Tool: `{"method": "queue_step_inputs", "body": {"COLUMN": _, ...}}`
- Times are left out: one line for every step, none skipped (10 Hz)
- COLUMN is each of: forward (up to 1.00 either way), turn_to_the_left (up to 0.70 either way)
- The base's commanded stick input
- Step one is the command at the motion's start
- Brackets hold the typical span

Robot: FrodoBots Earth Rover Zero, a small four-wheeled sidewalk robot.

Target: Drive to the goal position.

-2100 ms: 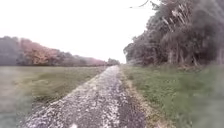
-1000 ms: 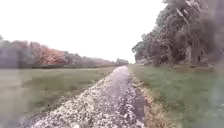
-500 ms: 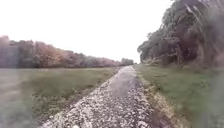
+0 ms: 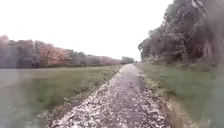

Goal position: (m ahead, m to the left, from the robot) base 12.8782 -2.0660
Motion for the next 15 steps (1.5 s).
{"method": "queue_step_inputs", "body": {"forward": 1.00, "turn_to_the_left": -0.38}}
{"method": "queue_step_inputs", "body": {"forward": 1.00, "turn_to_the_left": -0.37}}
{"method": "queue_step_inputs", "body": {"forward": 1.00, "turn_to_the_left": -0.29}}
{"method": "queue_step_inputs", "body": {"forward": 1.00, "turn_to_the_left": -0.14}}
{"method": "queue_step_inputs", "body": {"forward": 1.00, "turn_to_the_left": -0.05}}
{"method": "queue_step_inputs", "body": {"forward": 1.00, "turn_to_the_left": -0.05}}
{"method": "queue_step_inputs", "body": {"forward": 1.00, "turn_to_the_left": -0.05}}
{"method": "queue_step_inputs", "body": {"forward": 1.00, "turn_to_the_left": -0.19}}
{"method": "queue_step_inputs", "body": {"forward": 1.00, "turn_to_the_left": -0.33}}
{"method": "queue_step_inputs", "body": {"forward": 1.00, "turn_to_the_left": -0.24}}
{"method": "queue_step_inputs", "body": {"forward": 1.00, "turn_to_the_left": -0.10}}
{"method": "queue_step_inputs", "body": {"forward": 1.00, "turn_to_the_left": 0.00}}
{"method": "queue_step_inputs", "body": {"forward": 1.00, "turn_to_the_left": 0.00}}
{"method": "queue_step_inputs", "body": {"forward": 1.00, "turn_to_the_left": 0.00}}
{"method": "queue_step_inputs", "body": {"forward": 1.00, "turn_to_the_left": 0.00}}
